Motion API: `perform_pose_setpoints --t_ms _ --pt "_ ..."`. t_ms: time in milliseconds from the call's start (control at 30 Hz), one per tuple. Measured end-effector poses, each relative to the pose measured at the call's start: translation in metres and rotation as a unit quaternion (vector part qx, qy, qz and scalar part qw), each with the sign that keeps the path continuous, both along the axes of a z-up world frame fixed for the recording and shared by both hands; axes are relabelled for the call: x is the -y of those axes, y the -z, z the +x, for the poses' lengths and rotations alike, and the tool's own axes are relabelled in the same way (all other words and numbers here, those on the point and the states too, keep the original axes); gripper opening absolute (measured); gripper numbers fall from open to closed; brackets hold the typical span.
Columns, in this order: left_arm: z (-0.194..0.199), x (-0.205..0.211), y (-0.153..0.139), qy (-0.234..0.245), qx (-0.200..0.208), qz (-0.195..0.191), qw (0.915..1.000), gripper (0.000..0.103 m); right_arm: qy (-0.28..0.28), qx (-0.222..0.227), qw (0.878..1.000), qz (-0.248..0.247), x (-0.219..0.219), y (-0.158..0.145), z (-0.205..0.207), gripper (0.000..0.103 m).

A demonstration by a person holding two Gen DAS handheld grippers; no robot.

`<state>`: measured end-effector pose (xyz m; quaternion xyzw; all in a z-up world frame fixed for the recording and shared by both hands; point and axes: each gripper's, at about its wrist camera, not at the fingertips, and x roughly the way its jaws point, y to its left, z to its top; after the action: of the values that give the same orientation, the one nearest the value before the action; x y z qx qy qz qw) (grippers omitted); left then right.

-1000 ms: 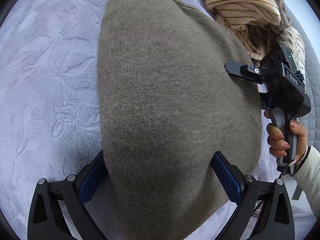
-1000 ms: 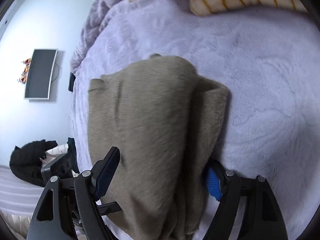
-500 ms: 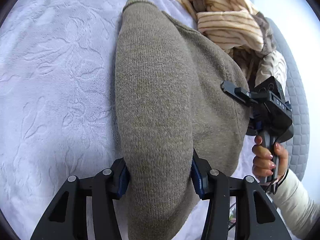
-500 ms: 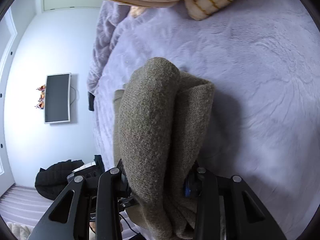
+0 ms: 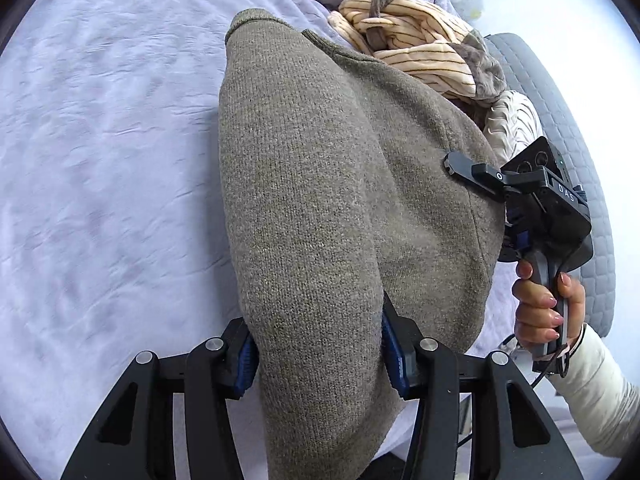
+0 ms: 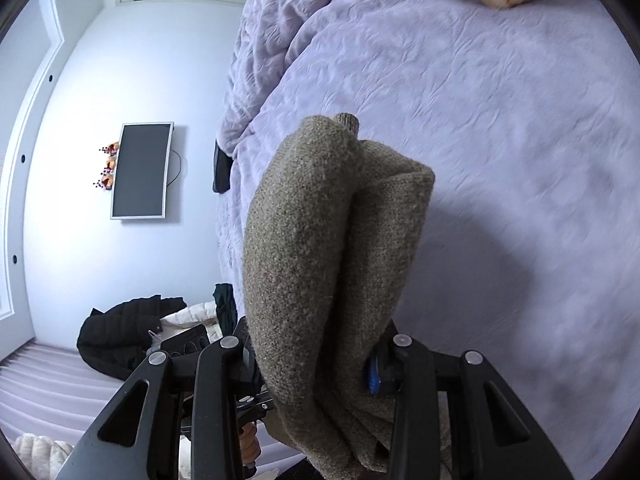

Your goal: Fold small clothes

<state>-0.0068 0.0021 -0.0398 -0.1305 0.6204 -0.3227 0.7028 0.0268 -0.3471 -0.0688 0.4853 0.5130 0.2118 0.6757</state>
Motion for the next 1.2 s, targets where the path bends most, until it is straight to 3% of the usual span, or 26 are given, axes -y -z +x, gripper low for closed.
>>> perform_pose_setpoints --t_ms 133,267,400,467,567,767,833,867,900,1067,1200 --pt "-0.014 -0.035 -0.006 0.0 0.01 0.021 0.9997 0.052 0.0 -0.002 1.0 0.018 -0.04 0.004 -0.013 0.039" --pt "-0.023 -0.054 0.012 0.003 0.013 0.057 0.9983 0.053 0.002 -0.013 0.999 0.029 -0.07 0.022 -0.024 0.039" --pt "-0.03 -0.065 0.051 0.0 -0.003 0.117 0.9932 0.053 -0.006 -0.055 0.998 -0.002 -0.087 0.061 -0.022 0.04" --pt "-0.036 -0.07 0.056 -0.002 0.004 0.122 0.9925 0.057 0.002 -0.079 0.996 -0.03 -0.086 0.081 -0.02 0.04" --pt "-0.045 -0.082 0.048 -0.013 0.012 0.125 0.992 0.057 0.018 -0.103 0.993 -0.057 -0.075 0.093 -0.019 0.053" --pt "-0.047 -0.111 0.016 -0.047 0.049 0.143 0.9874 0.057 0.038 -0.105 0.984 -0.142 -0.046 0.061 -0.04 0.058" --pt "-0.044 -0.106 0.009 -0.054 0.062 0.155 0.9845 0.057 0.047 -0.098 0.98 -0.167 -0.037 0.043 -0.053 0.046" --pt "-0.041 -0.101 0.008 -0.053 0.066 0.159 0.9836 0.057 0.051 -0.093 0.98 -0.171 -0.035 0.036 -0.058 0.034" --pt "-0.04 -0.1 0.007 -0.051 0.067 0.165 0.9828 0.057 0.053 -0.088 0.98 -0.171 -0.035 0.029 -0.063 0.032" --pt "-0.043 -0.074 0.026 -0.029 0.06 0.199 0.9777 0.057 0.018 -0.05 0.983 -0.175 -0.071 -0.001 -0.081 0.032" --pt "-0.057 -0.065 0.045 -0.006 0.043 0.211 0.9764 0.058 -0.038 -0.038 0.978 -0.203 -0.119 0.0 -0.091 0.032"
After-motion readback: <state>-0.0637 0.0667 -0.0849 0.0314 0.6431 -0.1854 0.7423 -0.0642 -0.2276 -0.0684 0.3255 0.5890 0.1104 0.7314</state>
